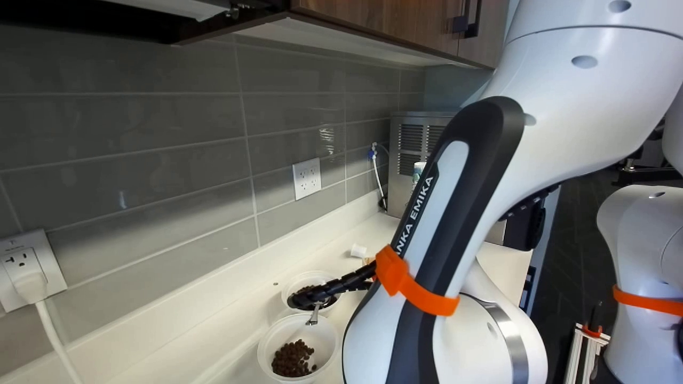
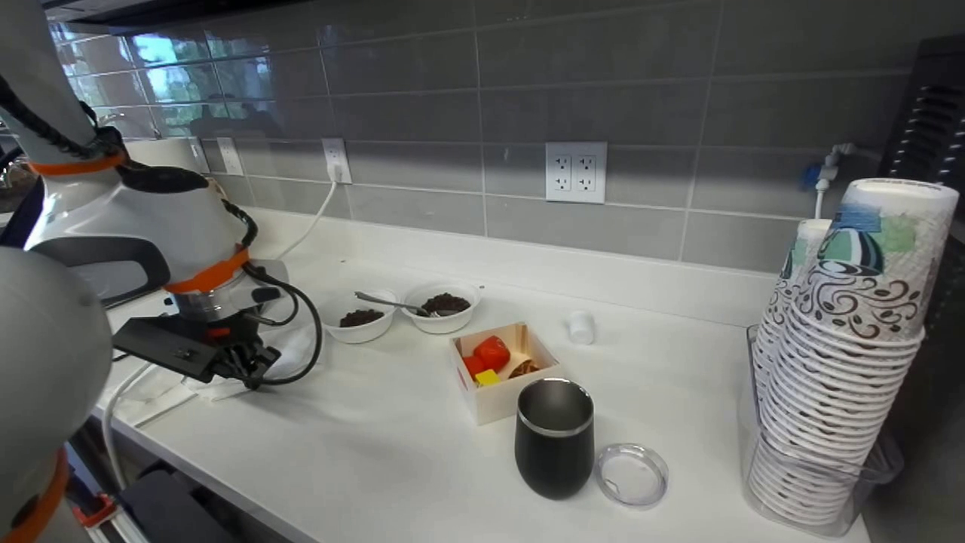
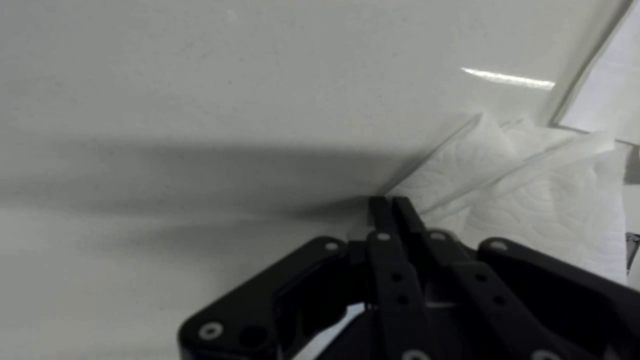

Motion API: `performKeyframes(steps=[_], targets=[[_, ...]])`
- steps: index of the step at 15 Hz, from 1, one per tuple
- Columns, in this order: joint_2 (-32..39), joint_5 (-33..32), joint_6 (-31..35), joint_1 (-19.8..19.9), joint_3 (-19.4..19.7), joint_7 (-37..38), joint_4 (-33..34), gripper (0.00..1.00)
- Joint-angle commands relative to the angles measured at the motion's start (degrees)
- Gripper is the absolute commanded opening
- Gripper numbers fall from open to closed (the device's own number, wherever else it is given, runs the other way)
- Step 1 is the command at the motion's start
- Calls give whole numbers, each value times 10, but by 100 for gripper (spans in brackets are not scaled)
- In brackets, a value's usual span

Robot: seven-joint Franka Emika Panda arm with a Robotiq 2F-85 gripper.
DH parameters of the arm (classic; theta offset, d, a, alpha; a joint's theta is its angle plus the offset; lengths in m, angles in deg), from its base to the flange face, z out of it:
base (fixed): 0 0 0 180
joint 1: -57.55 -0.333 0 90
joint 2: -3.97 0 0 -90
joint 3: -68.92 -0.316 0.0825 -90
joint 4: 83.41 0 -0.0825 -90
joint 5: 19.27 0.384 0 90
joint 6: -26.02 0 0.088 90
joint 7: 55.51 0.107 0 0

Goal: Unfold the paper towel

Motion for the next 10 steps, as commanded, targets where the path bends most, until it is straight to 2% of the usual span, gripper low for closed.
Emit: performKeyframes(steps=[1, 2, 5, 10], targets=[[-3, 3, 11, -3, 6, -6, 0, 12], [-3, 4, 13, -3, 7, -7, 0, 3], [-5, 7, 19, -4, 10, -11, 0, 0], [-21, 20, 38, -5, 10, -27, 1, 0]])
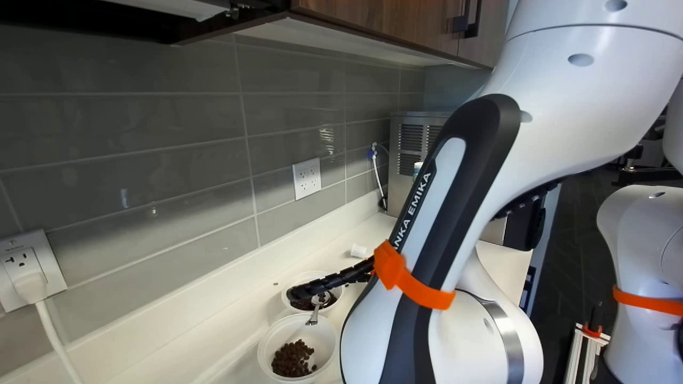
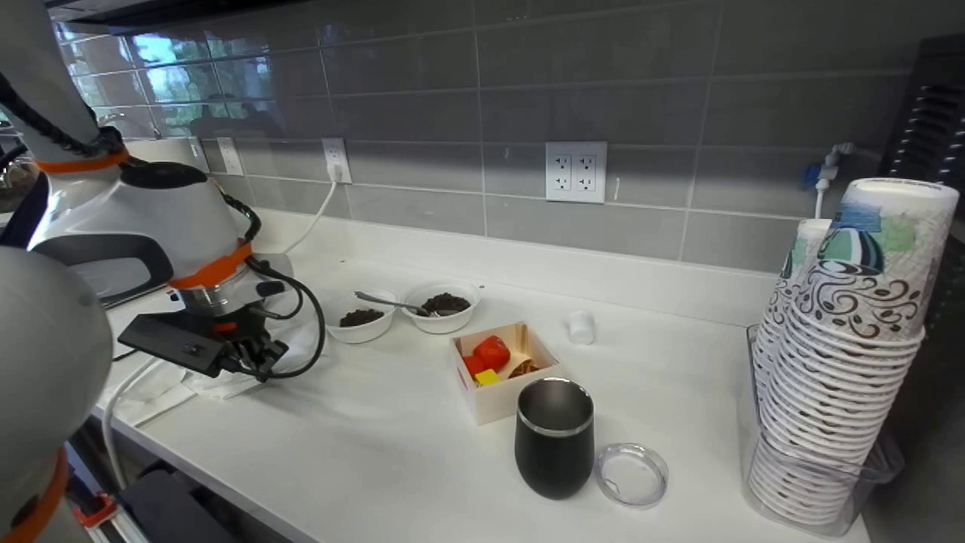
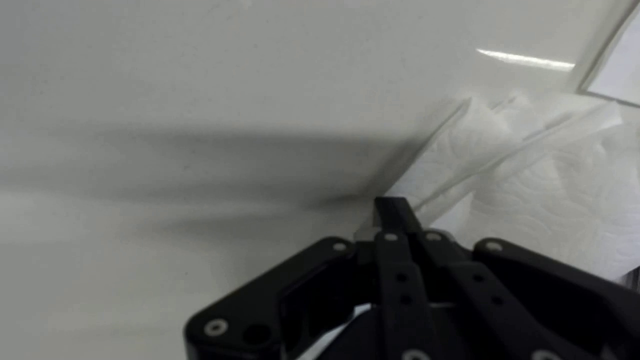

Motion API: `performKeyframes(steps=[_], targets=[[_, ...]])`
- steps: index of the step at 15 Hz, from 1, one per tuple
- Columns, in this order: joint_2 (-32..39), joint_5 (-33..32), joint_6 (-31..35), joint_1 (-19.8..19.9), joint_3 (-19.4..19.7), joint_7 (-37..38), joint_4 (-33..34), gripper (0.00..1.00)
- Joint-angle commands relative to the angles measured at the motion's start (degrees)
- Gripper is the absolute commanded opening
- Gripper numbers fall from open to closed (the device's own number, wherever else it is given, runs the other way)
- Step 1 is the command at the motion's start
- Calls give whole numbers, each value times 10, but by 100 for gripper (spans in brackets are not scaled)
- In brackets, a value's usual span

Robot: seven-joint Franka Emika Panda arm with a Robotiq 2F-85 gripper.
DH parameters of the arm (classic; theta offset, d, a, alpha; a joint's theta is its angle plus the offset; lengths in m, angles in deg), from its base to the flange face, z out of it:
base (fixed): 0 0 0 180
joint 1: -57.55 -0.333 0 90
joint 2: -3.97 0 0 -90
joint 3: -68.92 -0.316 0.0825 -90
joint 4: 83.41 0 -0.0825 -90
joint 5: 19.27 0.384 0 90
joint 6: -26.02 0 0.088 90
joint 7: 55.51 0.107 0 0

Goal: Unfold the paper towel

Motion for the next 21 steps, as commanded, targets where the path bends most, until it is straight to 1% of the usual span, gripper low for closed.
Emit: performKeyframes(steps=[1, 10, 17, 21], targets=[[-20, 22, 16, -5, 3, -28, 0, 0], [-76, 41, 32, -4, -3, -65, -3, 0], [-142, 23, 32, -2, -4, -58, -6, 0], [-161, 11, 44, -3, -13, -57, -5, 0]])
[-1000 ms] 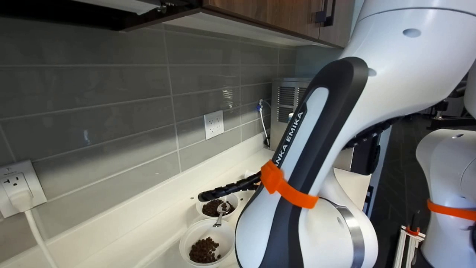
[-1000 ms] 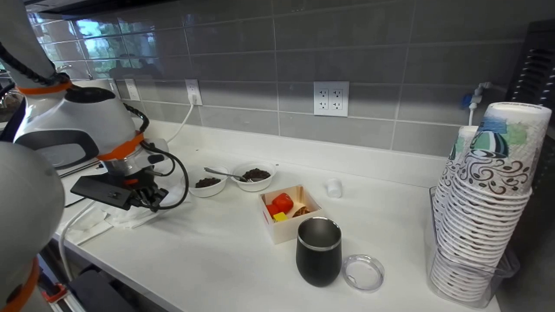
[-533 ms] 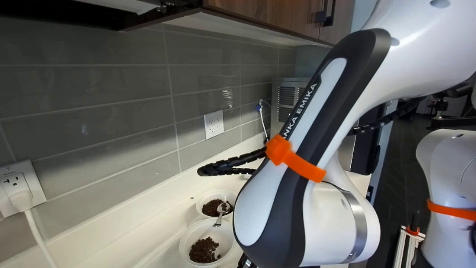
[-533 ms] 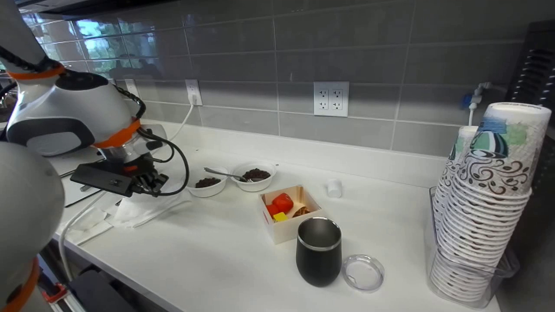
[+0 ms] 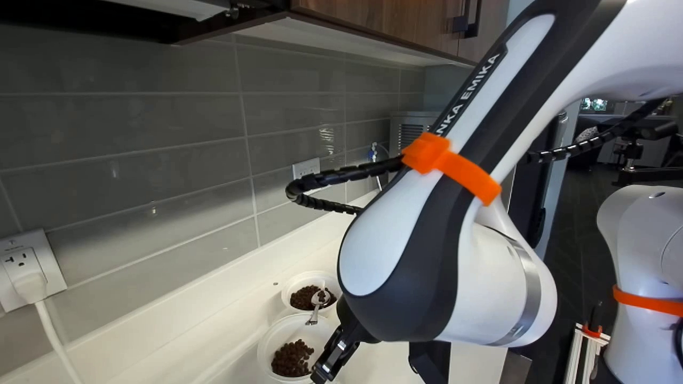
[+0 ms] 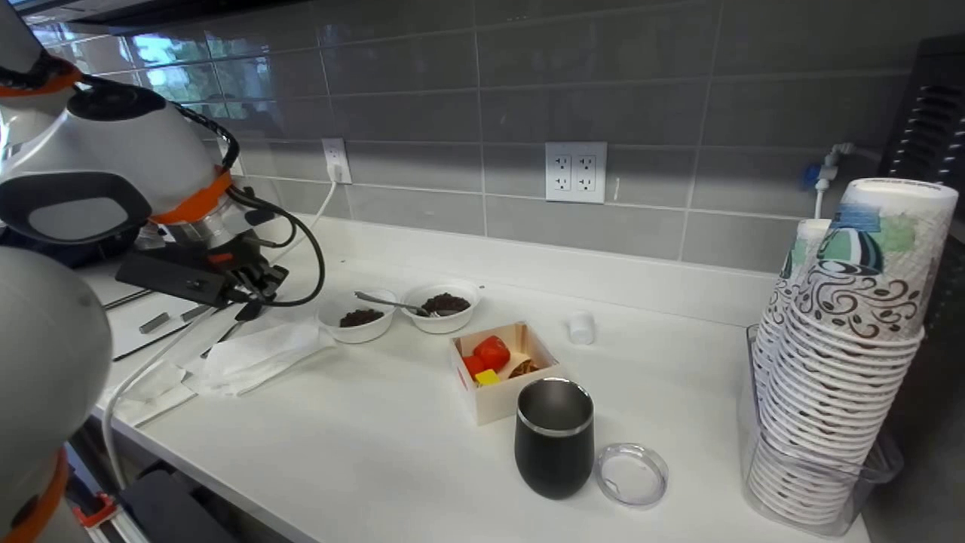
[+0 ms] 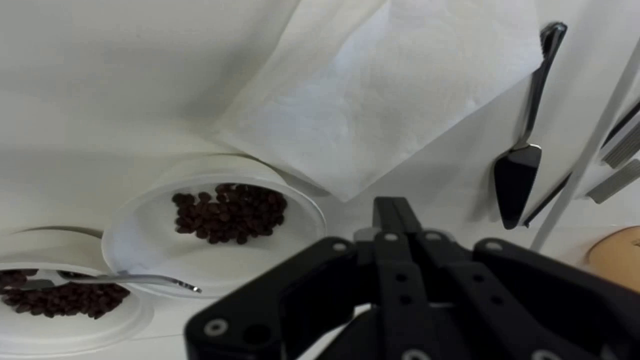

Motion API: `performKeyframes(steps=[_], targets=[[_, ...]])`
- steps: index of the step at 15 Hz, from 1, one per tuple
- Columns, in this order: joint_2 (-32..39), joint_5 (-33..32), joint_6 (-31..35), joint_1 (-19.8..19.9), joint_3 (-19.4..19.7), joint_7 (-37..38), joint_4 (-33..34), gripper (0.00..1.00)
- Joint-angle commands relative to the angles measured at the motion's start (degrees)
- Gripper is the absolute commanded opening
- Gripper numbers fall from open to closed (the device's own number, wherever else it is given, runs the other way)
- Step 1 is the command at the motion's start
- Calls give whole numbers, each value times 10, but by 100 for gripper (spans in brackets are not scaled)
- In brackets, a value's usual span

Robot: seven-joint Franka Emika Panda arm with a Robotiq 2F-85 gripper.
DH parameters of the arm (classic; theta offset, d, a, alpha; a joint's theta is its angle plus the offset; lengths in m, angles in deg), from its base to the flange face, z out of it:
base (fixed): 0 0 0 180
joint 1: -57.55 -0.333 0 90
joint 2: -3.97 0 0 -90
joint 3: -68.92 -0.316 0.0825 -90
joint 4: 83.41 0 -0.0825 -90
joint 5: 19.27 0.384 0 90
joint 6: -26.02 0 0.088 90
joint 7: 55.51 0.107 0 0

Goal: Unfold the paper towel

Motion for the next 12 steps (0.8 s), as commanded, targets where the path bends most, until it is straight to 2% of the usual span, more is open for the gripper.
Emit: performKeyframes(steps=[1, 3, 4, 5, 12], targets=[[-28, -5, 18, -3, -12, -11, -7, 0], [-25, -8, 15, -1, -17, -12, -7, 0], [-19, -9, 11, 0, -18, -12, -7, 26], [-8, -4, 10, 1, -20, -17, -1, 27], [24, 26, 8, -1, -22, -10, -5, 78]])
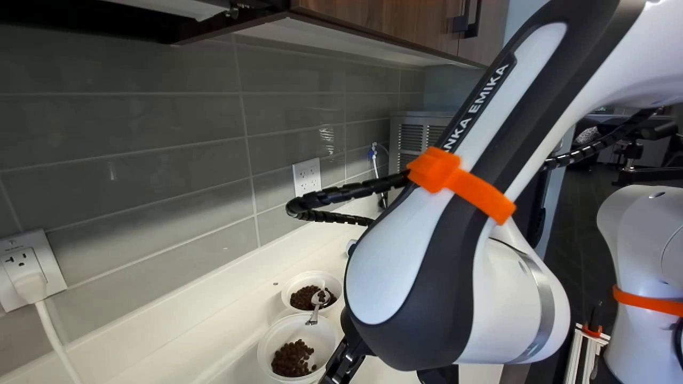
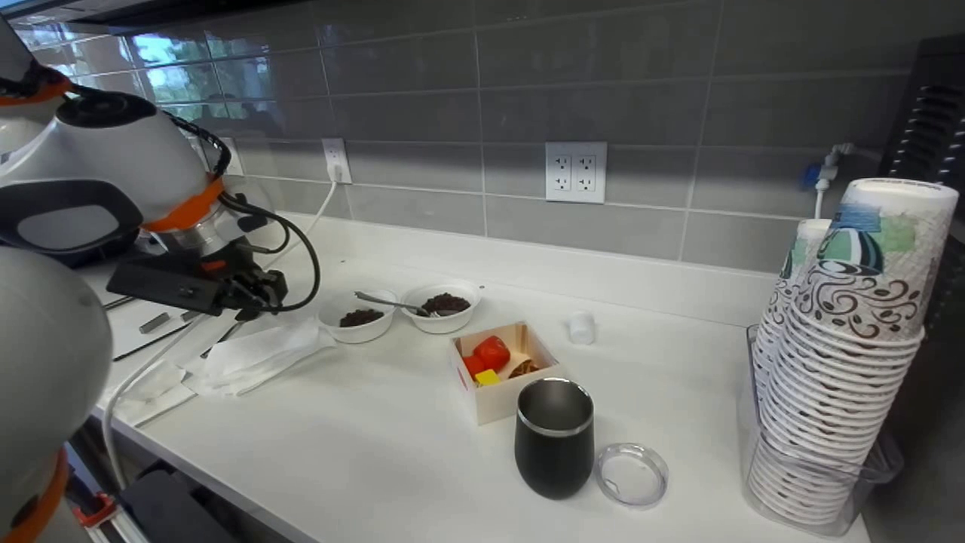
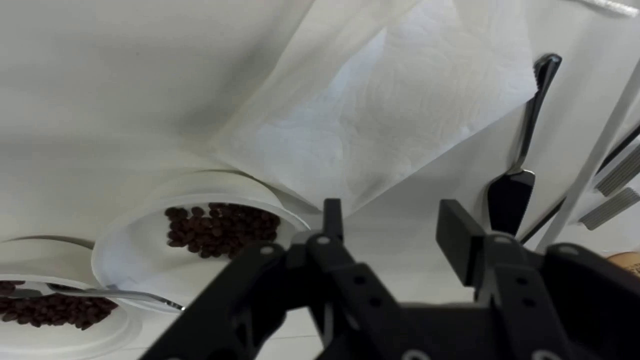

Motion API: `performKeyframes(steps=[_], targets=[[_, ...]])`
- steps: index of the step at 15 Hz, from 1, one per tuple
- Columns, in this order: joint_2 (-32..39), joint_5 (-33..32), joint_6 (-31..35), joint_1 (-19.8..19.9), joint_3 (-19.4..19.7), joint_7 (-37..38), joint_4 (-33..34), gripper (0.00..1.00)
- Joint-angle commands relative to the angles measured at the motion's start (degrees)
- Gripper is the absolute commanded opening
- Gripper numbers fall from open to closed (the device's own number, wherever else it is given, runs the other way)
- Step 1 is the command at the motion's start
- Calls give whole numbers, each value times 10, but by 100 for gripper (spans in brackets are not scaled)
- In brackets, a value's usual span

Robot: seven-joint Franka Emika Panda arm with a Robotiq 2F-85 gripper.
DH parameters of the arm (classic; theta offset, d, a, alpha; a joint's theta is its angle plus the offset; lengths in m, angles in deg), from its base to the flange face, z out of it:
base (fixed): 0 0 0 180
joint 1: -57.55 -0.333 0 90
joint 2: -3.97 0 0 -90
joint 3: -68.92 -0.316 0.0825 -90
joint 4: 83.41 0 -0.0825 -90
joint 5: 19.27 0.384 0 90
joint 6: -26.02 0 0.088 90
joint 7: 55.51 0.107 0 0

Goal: Unfold the paper towel

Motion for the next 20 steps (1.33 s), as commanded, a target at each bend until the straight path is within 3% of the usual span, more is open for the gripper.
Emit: performKeyframes(steps=[1, 3, 13, 20], targets=[[12, 30, -6, -1, -2, -3, -1, 86], [14, 47, -21, -3, -2, -2, -1, 99], [48, 60, -84, 11, 15, 47, 2, 100], [73, 72, -139, 26, 41, 37, 32, 100]])
